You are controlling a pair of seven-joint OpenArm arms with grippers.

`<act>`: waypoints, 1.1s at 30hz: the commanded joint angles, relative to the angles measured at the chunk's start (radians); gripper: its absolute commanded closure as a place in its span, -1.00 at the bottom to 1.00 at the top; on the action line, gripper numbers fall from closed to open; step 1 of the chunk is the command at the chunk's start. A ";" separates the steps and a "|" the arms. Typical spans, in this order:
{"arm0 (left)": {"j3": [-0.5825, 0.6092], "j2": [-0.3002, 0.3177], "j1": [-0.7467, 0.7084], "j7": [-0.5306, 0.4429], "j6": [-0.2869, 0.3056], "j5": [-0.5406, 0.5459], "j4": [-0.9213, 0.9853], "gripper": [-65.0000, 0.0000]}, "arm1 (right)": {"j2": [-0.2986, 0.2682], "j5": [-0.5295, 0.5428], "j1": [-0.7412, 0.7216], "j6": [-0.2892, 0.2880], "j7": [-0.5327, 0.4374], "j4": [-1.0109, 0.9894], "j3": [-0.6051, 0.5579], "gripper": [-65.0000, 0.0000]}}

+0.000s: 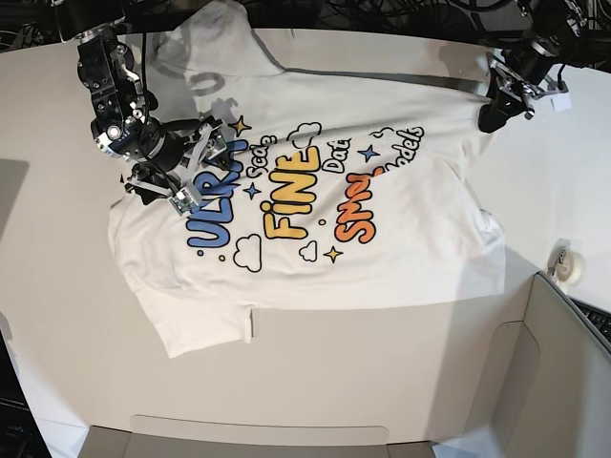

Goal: Layout the t-shirt on the table in an organized manner, then fold the t-shirt properly
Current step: 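Pull the shoulder edges apart with both grippers to straighten the t-shirt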

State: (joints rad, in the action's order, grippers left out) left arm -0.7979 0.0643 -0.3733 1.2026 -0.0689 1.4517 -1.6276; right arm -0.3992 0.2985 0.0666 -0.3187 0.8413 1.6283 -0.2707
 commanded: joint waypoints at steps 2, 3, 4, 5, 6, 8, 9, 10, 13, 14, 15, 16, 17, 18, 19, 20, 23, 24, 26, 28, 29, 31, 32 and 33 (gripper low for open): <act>-0.051 0.016 -0.005 -0.002 0.008 0.032 -0.015 1.00 | -0.020 -0.100 0.048 0.003 0.246 -0.067 -0.011 -0.61; -0.070 0.016 -0.005 -0.002 0.008 0.032 -0.015 1.00 | -0.020 -0.100 0.048 0.003 0.246 -0.067 -0.011 -0.61; -0.087 0.016 -0.005 -0.002 0.008 0.032 -0.015 1.00 | -0.027 -0.100 0.048 0.003 0.246 -0.069 -0.009 -0.61; -0.097 0.016 -0.005 -0.002 0.008 0.032 -0.015 1.00 | -0.033 -0.103 0.048 0.003 0.246 -0.069 -0.009 -0.61; -0.111 0.016 -0.005 -0.002 0.008 0.032 -0.015 1.00 | -0.034 -0.112 0.048 0.003 0.246 -0.069 -0.009 -0.61; -0.142 0.016 -0.005 -0.002 0.008 0.032 -0.015 1.00 | -0.034 -0.149 0.048 0.003 0.246 -0.075 -0.009 -0.61; -0.157 0.016 -0.005 -0.002 0.008 0.032 -0.015 1.00 | -0.034 -0.169 0.048 0.003 0.244 -0.082 -0.009 -0.61; -0.174 0.016 -0.003 -0.002 0.008 0.032 -0.015 1.00 | -0.034 -0.186 0.054 0.003 0.244 -0.093 -0.008 -0.61; -0.219 0.016 0.003 -0.002 0.008 0.032 -0.015 1.00 | -0.034 -0.204 0.077 0.003 0.220 -0.096 0.011 -0.61; -0.234 0.016 0.003 -0.002 0.008 0.032 -0.015 1.00 | -0.034 -0.204 0.086 0.003 0.217 -0.096 0.023 -0.61; -0.246 0.016 0.003 -0.002 0.008 0.032 -0.013 1.00 | -0.034 -0.204 0.091 0.003 0.217 -0.096 0.032 -0.61; -0.257 0.016 0.004 -0.004 0.008 0.032 -0.013 1.00 | -0.034 -0.204 0.097 0.003 0.217 -0.096 0.043 -0.61; -0.269 0.016 0.004 -0.007 0.008 0.032 -0.013 1.00 | -0.036 -0.204 0.101 0.003 0.217 -0.096 0.050 -0.61; -0.283 0.016 0.006 -0.008 0.008 0.032 -0.013 1.00 | -0.037 -0.204 0.108 0.003 0.217 -0.096 0.055 -0.61; -0.298 0.016 0.013 -0.010 0.008 0.032 -0.013 1.00 | -0.039 -0.204 0.112 0.003 0.217 -0.095 0.061 -0.61; -0.315 0.016 0.029 -0.010 0.008 0.032 -0.013 1.00 | -0.039 -0.204 0.118 0.003 0.217 -0.095 0.069 -0.61; -0.361 0.016 0.055 -0.004 0.008 0.032 -0.013 1.00 | -0.040 -0.204 0.128 0.003 0.215 -0.095 0.075 -0.61; -0.371 0.016 0.058 -0.004 0.008 0.032 -0.013 1.00 | -0.047 -0.204 0.132 0.003 0.215 -0.095 0.075 -0.61; -0.380 0.018 0.067 -0.004 0.008 0.032 -0.013 1.00 | -0.059 -0.201 0.135 0.003 0.197 -0.095 0.075 -0.61; -0.383 0.018 0.076 -0.008 0.008 0.032 -0.013 1.00 | -0.065 -0.204 0.149 0.003 0.175 -0.096 0.075 -0.61; -0.383 0.018 0.076 -0.010 0.008 0.032 -0.013 1.00 | -0.074 -0.204 0.152 0.003 0.172 -0.096 0.075 -0.61; -0.391 0.018 0.081 -0.011 0.008 0.032 -0.013 1.00 | -0.080 -0.201 0.154 0.003 0.171 -0.096 0.075 -0.61; -0.404 0.018 0.081 -0.011 0.008 0.032 -0.013 1.00 | -0.082 -0.201 0.157 0.003 0.171 -0.096 0.075 -0.61; -0.417 0.018 0.081 -0.011 0.008 0.032 -0.013 1.00 | -0.083 -0.201 0.163 0.003 0.171 -0.096 0.075 -0.61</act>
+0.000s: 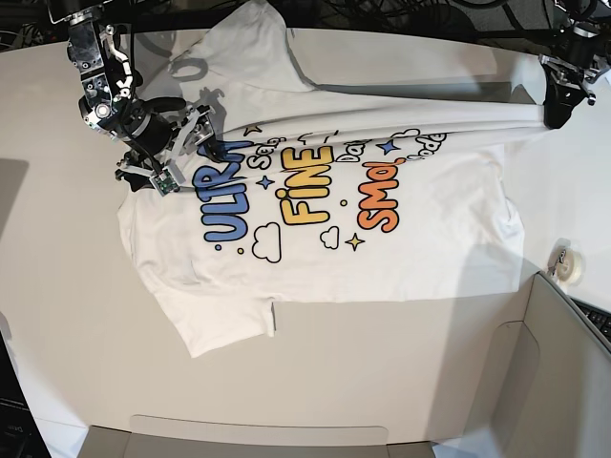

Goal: Layout the t-shirt on the table in an organized manner, then fold the t-shirt properly
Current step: 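Pull the shoulder edges apart with both grippers to straighten the t-shirt, then drag the shoulder edge with the left gripper away from the right gripper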

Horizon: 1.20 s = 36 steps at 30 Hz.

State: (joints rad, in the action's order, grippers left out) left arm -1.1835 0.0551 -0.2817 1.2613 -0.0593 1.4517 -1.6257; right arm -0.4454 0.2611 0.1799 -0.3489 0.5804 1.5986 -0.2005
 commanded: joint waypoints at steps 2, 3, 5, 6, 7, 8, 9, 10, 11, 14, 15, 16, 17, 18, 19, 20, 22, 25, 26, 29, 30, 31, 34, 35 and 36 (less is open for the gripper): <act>-0.051 0.035 -0.011 -0.070 -0.001 0.032 -0.015 1.00 | -0.039 -0.165 0.054 0.034 0.431 -0.067 0.005 -0.61; -0.055 0.047 -0.011 -0.070 -0.001 0.032 -0.015 1.00 | -0.039 -0.165 0.054 0.034 0.430 -0.067 0.005 -0.61; -0.062 0.068 -0.011 -0.070 -0.001 0.032 -0.015 1.00 | -0.039 -0.167 0.054 0.034 0.430 -0.067 0.005 -0.61; -0.069 0.076 -0.011 -0.070 -0.001 0.032 -0.015 1.00 | -0.039 -0.167 0.054 0.034 0.430 -0.067 0.005 -0.61; -0.083 0.085 -0.011 -0.070 -0.001 0.032 -0.015 1.00 | -0.039 -0.167 0.054 0.034 0.430 -0.067 0.005 -0.61; -0.097 0.093 -0.011 -0.070 -0.001 0.032 -0.015 1.00 | -0.039 -0.167 0.054 0.034 0.430 -0.067 0.005 -0.61; -0.109 0.102 -0.011 -0.067 -0.001 0.032 -0.015 1.00 | -0.039 -0.167 0.054 0.034 0.430 -0.067 0.005 -0.61; -0.117 0.113 -0.011 -0.062 -0.001 0.032 -0.017 1.00 | -0.039 -0.167 0.054 0.034 0.430 -0.067 0.005 -0.61; -0.121 0.125 -0.014 -0.062 -0.001 0.032 -0.020 1.00 | -0.039 -0.167 0.054 0.034 0.431 -0.067 0.005 -0.61; -0.112 0.156 -0.024 -0.039 -0.001 0.032 -0.020 1.00 | -0.039 -0.167 0.054 0.034 0.435 -0.067 0.005 -0.61; -0.112 0.156 -0.032 -0.002 -0.001 0.032 -0.020 1.00 | -0.039 -0.167 0.056 0.034 0.435 -0.067 0.005 -0.61; -0.109 0.156 -0.040 0.044 -0.001 0.032 -0.020 0.99 | -0.040 -0.167 0.056 0.034 0.435 -0.067 0.005 -0.61; -0.085 0.154 -0.043 0.080 -0.001 0.032 -0.020 0.95 | -0.045 -0.167 0.056 0.034 0.435 -0.067 0.005 -0.61; -0.049 0.153 -0.055 0.090 -0.001 0.032 -0.020 0.89 | -0.056 -0.167 0.056 0.034 0.435 -0.067 0.005 -0.61; -0.014 0.153 -0.087 0.090 -0.001 0.032 -0.020 0.83 | -0.062 -0.167 0.056 0.034 0.436 -0.065 0.005 -0.61; 0.027 0.153 -0.110 0.091 -0.001 0.032 -0.018 0.78 | -0.068 -0.167 0.056 0.034 0.436 -0.065 0.005 -0.61; 0.110 0.157 -0.138 0.099 -0.001 0.032 -0.015 0.67 | -0.086 -0.167 0.050 0.034 0.436 -0.063 0.006 -0.61; 0.202 0.156 -0.139 0.100 -0.001 0.032 -0.015 0.59 | -0.097 -0.167 0.046 0.034 0.436 -0.060 0.006 -0.61; 0.228 0.157 -0.139 0.100 -0.001 0.032 -0.015 0.60 | -0.097 -0.167 0.046 0.034 0.436 -0.060 0.006 -0.61; 0.285 0.174 -0.139 0.094 -0.001 0.032 -0.015 0.84 | -0.094 -0.167 0.050 0.034 0.436 -0.047 0.006 -0.61; 0.304 0.185 -0.138 0.094 -0.001 0.032 -0.015 0.97 | -0.094 -0.167 0.054 0.034 0.436 -0.040 0.006 -0.61; 0.324 0.193 -0.136 0.094 -0.001 0.032 -0.015 1.00 | -0.094 -0.167 0.054 0.034 0.436 -0.036 0.006 -0.61; 0.408 0.229 -0.109 0.094 -0.001 -0.039 -0.015 1.00 | -0.094 -0.167 0.056 0.034 0.435 -0.036 0.006 -0.61; 0.442 0.237 -0.101 0.094 -0.001 -0.072 -0.015 1.00 | -0.097 -0.167 0.056 0.034 0.433 -0.036 0.006 -0.61; 0.477 0.243 -0.098 0.091 -0.001 -0.108 -0.015 1.00 | -0.099 -0.167 0.056 0.034 0.431 -0.036 0.006 -0.61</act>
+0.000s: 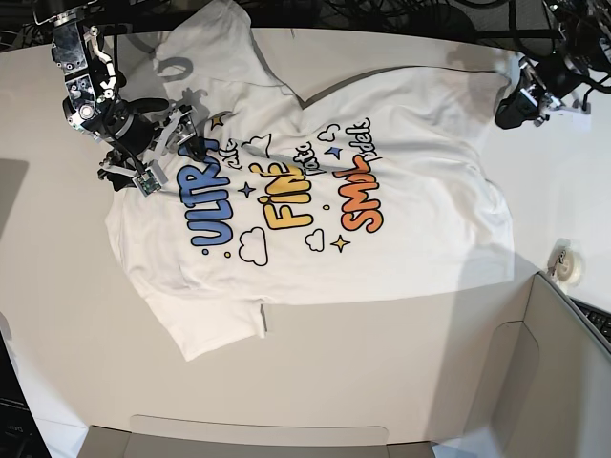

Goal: Layout the t-shirt on the table in an organized manner, then fold the t-shirt properly
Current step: 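Drag the shoulder edge with the left gripper away from the right gripper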

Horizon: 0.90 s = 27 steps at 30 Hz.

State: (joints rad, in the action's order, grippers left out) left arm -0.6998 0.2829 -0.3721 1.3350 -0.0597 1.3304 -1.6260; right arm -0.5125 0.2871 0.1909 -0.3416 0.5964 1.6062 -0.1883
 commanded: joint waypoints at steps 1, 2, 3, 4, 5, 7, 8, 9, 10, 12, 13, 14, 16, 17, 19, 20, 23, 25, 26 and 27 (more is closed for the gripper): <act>0.018 0.016 -0.006 0.014 -0.001 -0.022 -0.015 1.00 | -0.031 -0.193 0.045 0.026 0.415 -0.042 -0.006 -0.61; 0.036 0.016 -0.008 0.007 -0.001 -0.056 -0.013 1.00 | -0.033 -0.193 0.045 0.026 0.415 -0.040 -0.006 -0.61; 0.058 0.012 -0.011 -0.001 -0.001 -0.088 -0.013 1.00 | -0.033 -0.193 0.045 0.026 0.415 -0.033 -0.006 -0.61; 0.079 0.012 -0.014 -0.010 -0.001 -0.113 -0.013 1.00 | -0.033 -0.193 0.045 0.026 0.419 -0.024 -0.006 -0.61; 0.099 0.011 -0.015 -0.016 -0.001 -0.137 -0.013 1.00 | -0.033 -0.193 0.045 0.026 0.419 -0.017 -0.006 -0.61; 0.130 0.011 -0.035 -0.035 -0.001 -0.171 -0.013 1.00 | -0.033 -0.193 0.045 0.026 0.419 -0.016 -0.006 -0.61; 0.142 0.011 -0.049 -0.047 -0.001 -0.183 -0.013 1.00 | -0.033 -0.193 0.045 0.026 0.419 -0.016 -0.006 -0.61; 0.151 0.014 -0.060 -0.056 -0.001 -0.193 -0.013 1.00 | -0.033 -0.193 0.045 0.026 0.419 -0.016 -0.006 -0.61; 0.164 0.014 -0.067 -0.067 -0.001 -0.208 -0.013 1.00 | -0.033 -0.193 0.045 0.026 0.419 -0.016 -0.006 -0.61; 0.187 0.017 -0.090 -0.087 -0.001 -0.249 -0.013 1.00 | -0.033 -0.193 0.045 0.026 0.419 -0.016 -0.006 -0.61; 0.196 0.017 -0.103 -0.101 -0.001 -0.277 -0.013 1.00 | -0.034 -0.193 0.045 0.026 0.419 -0.016 -0.006 -0.61; 0.208 0.019 -0.117 -0.113 -0.001 -0.305 -0.013 1.00 | -0.036 -0.193 0.042 0.026 0.419 -0.016 -0.006 -0.61; 0.237 0.029 -0.150 -0.139 -0.001 -0.357 -0.013 1.00 | -0.036 -0.193 0.037 0.026 0.419 -0.016 -0.006 -0.61; 0.257 0.032 -0.167 -0.154 -0.001 -0.377 -0.013 1.00 | -0.039 -0.194 0.035 0.026 0.419 -0.016 -0.006 -0.61; 0.300 0.051 -0.210 -0.193 -0.001 -0.414 -0.013 1.00 | -0.051 -0.194 0.034 0.026 0.419 -0.016 -0.006 -0.61; 0.319 0.066 -0.230 -0.216 -0.001 -0.426 -0.012 1.00 | -0.053 -0.194 0.029 0.026 0.420 -0.016 -0.006 -0.61; 0.323 0.101 -0.267 -0.262 -0.001 -0.438 0.037 1.00 | -0.054 -0.194 0.025 0.026 0.420 -0.016 -0.006 -0.61; 0.305 0.128 -0.268 -0.279 -0.001 -0.434 0.082 1.00 | -0.054 -0.194 0.025 0.026 0.420 -0.016 0.006 -0.61; 0.283 0.135 -0.267 -0.283 -0.001 -0.434 0.092 1.00 | -0.051 -0.194 0.028 0.026 0.420 -0.016 0.025 -0.61; 0.260 0.135 -0.265 -0.282 -0.001 -0.434 0.094 1.00 | -0.048 -0.194 0.032 0.026 0.420 -0.016 0.046 -0.61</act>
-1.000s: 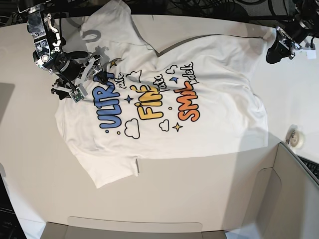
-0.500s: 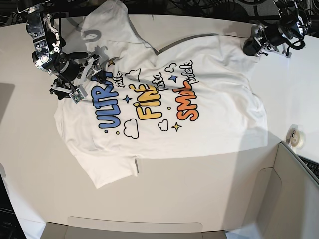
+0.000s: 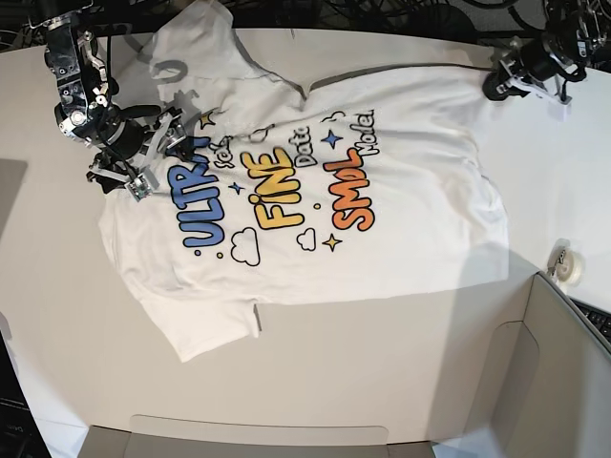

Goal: Layout the t-shirt on the table in an organized manner, then fold the t-shirt properly
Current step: 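Drag the shoulder edge with the left gripper away from the right gripper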

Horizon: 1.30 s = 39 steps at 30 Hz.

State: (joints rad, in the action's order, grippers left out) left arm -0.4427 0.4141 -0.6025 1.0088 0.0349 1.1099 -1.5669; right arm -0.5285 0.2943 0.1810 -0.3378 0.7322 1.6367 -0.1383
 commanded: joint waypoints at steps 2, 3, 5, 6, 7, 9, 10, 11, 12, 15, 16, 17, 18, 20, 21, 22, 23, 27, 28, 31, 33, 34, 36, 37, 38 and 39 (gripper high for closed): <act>-0.037 0.004 -0.033 0.048 -0.097 -0.212 0.020 1.00 | -0.031 -0.200 0.041 0.022 0.284 -0.040 0.021 -0.61; -0.057 0.002 -0.033 0.048 -0.097 -0.212 0.004 1.00 | -0.031 -0.200 0.041 0.022 0.284 -0.029 0.029 -0.61; -0.086 0.001 -0.033 0.048 -0.097 -0.212 -0.043 1.00 | -0.031 -0.198 0.045 0.022 0.286 -0.005 0.053 -0.61; -0.089 -0.001 -0.033 0.049 -0.097 -0.212 -0.066 1.00 | -0.031 -0.195 0.047 0.022 0.292 0.004 0.064 -0.61; -0.086 -0.001 -0.035 0.049 -0.097 -0.212 -0.096 1.00 | -0.029 -0.194 0.047 0.022 0.306 0.013 0.075 -0.61; -0.089 -0.010 -0.038 0.049 -0.097 -0.210 -0.158 1.00 | -0.011 -0.195 0.047 0.022 0.326 0.050 0.093 -0.61; -0.092 -0.025 -0.038 0.049 -0.097 -0.210 -0.197 1.00 | -0.005 -0.197 0.047 0.022 0.335 0.078 0.107 -0.61; -0.098 -0.039 -0.038 0.049 -0.096 -0.210 -0.243 1.00 | 0.000 -0.195 0.048 0.022 0.356 0.109 0.125 -0.61; -0.115 -0.050 -0.038 0.049 -0.096 -0.210 -0.298 1.00 | 0.008 -0.194 0.048 0.019 0.378 0.139 0.142 -0.61; -0.158 -0.083 -0.032 0.049 -0.096 -0.210 -0.429 1.00 | 0.034 -0.197 0.048 0.018 0.424 0.227 0.182 -0.61; -0.173 -0.088 -0.029 0.048 -0.096 -0.210 -0.456 1.00 | 0.043 -0.198 0.048 0.018 0.439 0.253 0.190 -0.61; -0.181 -0.096 -0.012 0.043 -0.096 -0.210 -0.468 1.00 | 0.054 -0.198 0.047 0.018 0.450 0.276 0.196 -0.61; -0.187 -0.105 0.029 0.048 -0.096 -0.210 -0.473 1.00 | 0.066 -0.198 0.044 0.018 0.456 0.294 0.200 -0.61; -0.181 -0.120 0.115 0.060 -0.096 -0.210 -0.470 1.00 | 0.094 -0.200 0.033 0.018 0.461 0.303 0.199 -0.61; -0.181 -0.133 0.148 0.091 -0.096 -0.210 -0.470 1.00 | 0.107 -0.200 0.024 0.018 0.461 0.302 0.194 -0.61; -0.181 -0.148 0.178 0.130 -0.096 -0.210 -0.470 1.00 | 0.118 -0.200 0.021 0.018 0.461 0.299 0.194 -0.61; -0.181 -0.166 0.214 0.175 -0.096 -0.210 -0.470 1.00 | 0.130 -0.200 0.021 0.018 0.461 0.299 0.193 -0.61; -0.178 -0.240 0.358 0.319 -0.092 -0.210 -0.425 1.00 | 0.153 -0.200 0.022 0.018 0.461 0.300 0.193 -0.61; -0.169 -0.251 0.392 0.350 -0.092 -0.210 -0.409 1.00 | 0.158 -0.200 0.019 0.018 0.461 0.300 0.193 -0.61; -0.067 -0.254 0.448 0.371 -0.094 -0.210 -0.327 1.00 | 0.169 -0.200 0.016 0.018 0.461 0.300 0.193 -0.61; -0.008 -0.254 0.467 0.370 -0.094 -0.213 -0.249 1.00 | 0.172 -0.200 0.008 0.018 0.461 0.300 0.193 -0.61; 0.020 -0.254 0.477 0.370 -0.094 -0.213 -0.211 1.00 | 0.178 -0.200 0.007 0.018 0.461 0.299 0.193 -0.61; 0.057 -0.254 0.490 0.353 -0.094 -0.213 -0.145 1.00 | 0.181 -0.200 0.005 0.018 0.461 0.299 0.193 -0.61; 0.066 -0.254 0.491 0.345 -0.094 -0.213 -0.122 1.00 | 0.181 -0.200 0.005 0.018 0.461 0.299 0.193 -0.61; 0.072 -0.254 0.490 0.339 -0.094 -0.213 -0.102 1.00 | 0.181 -0.200 0.005 0.018 0.461 0.299 0.193 -0.61; 0.080 -0.254 0.488 0.336 -0.094 -0.213 -0.088 1.00 | 0.181 -0.200 0.005 0.018 0.461 0.297 0.191 -0.61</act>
State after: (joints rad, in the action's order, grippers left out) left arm -0.3653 0.1486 -0.1268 1.3506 -0.0593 0.8745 -1.6409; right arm -0.3367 0.1024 0.1967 -0.3214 1.2015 1.9202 0.0475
